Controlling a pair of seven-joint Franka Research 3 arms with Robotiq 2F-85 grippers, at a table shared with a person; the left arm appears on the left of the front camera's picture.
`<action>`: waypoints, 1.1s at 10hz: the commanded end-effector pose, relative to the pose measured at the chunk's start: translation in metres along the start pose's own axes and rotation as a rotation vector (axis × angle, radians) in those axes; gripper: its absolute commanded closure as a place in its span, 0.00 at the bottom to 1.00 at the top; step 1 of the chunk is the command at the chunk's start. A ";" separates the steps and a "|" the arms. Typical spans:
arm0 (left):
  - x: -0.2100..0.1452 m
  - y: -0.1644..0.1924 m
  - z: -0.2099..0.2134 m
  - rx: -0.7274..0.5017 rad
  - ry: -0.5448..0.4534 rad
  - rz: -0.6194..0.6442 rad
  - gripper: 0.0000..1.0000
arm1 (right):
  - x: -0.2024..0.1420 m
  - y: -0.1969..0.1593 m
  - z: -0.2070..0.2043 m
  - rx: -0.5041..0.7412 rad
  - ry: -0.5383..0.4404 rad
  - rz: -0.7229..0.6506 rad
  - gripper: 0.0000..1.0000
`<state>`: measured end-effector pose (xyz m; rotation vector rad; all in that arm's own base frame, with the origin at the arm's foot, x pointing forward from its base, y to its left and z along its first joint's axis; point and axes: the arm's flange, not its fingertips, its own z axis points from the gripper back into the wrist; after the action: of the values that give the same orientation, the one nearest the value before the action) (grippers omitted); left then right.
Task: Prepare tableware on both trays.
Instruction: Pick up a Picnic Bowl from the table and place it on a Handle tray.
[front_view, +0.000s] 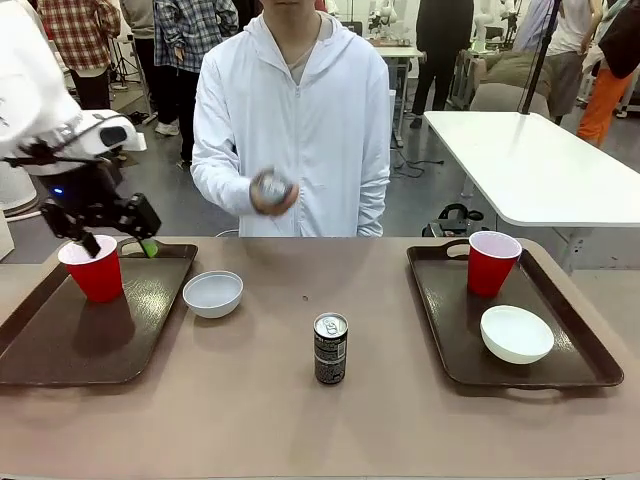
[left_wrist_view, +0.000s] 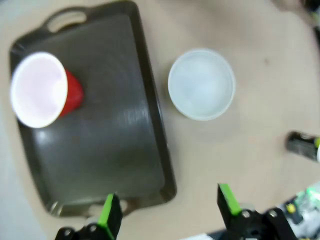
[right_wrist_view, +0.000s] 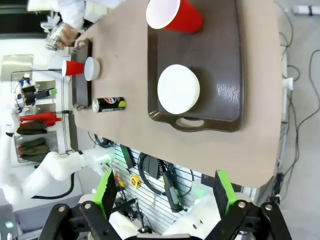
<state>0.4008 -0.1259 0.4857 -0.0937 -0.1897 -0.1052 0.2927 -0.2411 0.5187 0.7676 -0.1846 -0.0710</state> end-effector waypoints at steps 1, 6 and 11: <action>0.023 -0.009 -0.021 0.039 -0.017 0.024 0.00 | -0.004 0.011 0.002 -0.013 0.007 0.028 0.00; 0.032 -0.005 -0.048 0.014 -0.032 -0.013 0.00 | -0.004 0.011 0.002 -0.013 0.007 0.028 0.00; 0.054 -0.029 -0.081 0.058 -0.005 -0.025 0.00 | -0.004 0.011 0.002 -0.013 0.007 0.028 0.00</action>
<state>0.4555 -0.1524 0.4238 -0.0702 -0.2035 -0.1406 0.2901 -0.2349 0.5271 0.7414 -0.1817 -0.0611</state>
